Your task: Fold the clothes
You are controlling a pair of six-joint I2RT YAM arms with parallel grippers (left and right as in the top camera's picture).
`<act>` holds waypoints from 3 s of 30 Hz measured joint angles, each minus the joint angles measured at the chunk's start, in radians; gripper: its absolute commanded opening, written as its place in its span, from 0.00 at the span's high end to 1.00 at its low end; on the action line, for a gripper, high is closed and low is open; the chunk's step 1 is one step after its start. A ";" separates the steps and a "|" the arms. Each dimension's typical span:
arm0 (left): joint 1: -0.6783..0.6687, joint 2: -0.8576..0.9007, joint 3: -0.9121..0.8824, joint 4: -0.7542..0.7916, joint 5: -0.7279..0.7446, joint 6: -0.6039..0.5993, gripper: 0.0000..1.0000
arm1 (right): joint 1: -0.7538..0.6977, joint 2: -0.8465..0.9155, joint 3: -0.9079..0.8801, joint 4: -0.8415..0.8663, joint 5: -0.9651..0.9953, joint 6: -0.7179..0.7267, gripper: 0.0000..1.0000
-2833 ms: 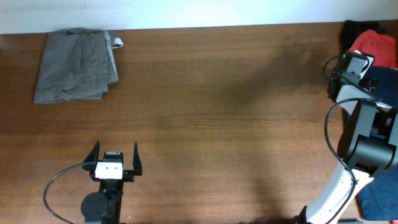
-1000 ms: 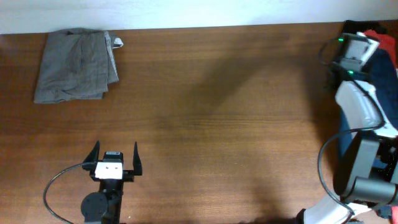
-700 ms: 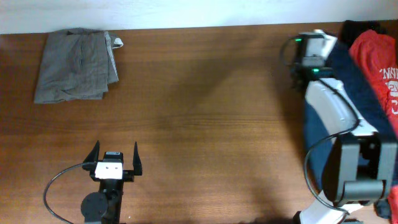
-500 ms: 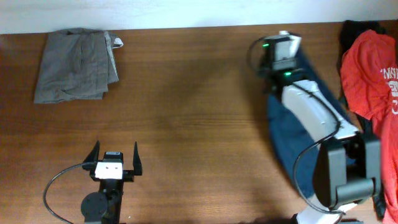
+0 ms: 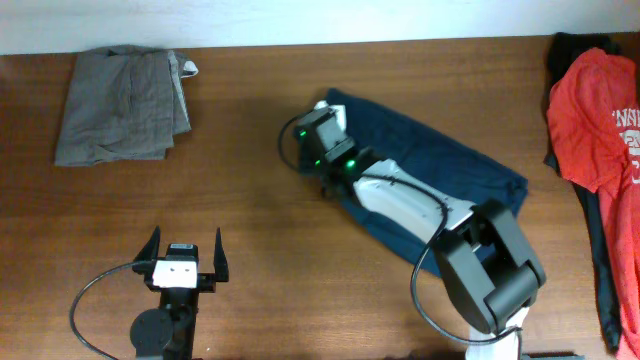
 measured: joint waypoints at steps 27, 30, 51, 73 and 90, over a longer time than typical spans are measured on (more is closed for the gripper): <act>0.000 0.000 0.000 0.000 0.000 0.000 0.01 | 0.146 0.000 0.000 0.023 -0.355 0.155 0.47; 0.000 0.000 0.000 0.000 0.000 0.000 0.01 | 0.127 -0.011 0.000 0.006 -0.354 0.111 0.36; 0.000 0.000 0.000 0.000 0.000 0.000 0.01 | -0.418 -0.259 0.009 -0.916 -0.282 0.034 0.64; 0.000 0.000 0.000 0.000 0.000 0.000 0.01 | -0.424 -0.144 -0.210 -0.684 -0.319 0.117 0.96; 0.000 0.000 0.000 0.000 0.000 0.000 0.01 | -0.478 -0.078 -0.209 -0.541 -0.355 0.019 0.88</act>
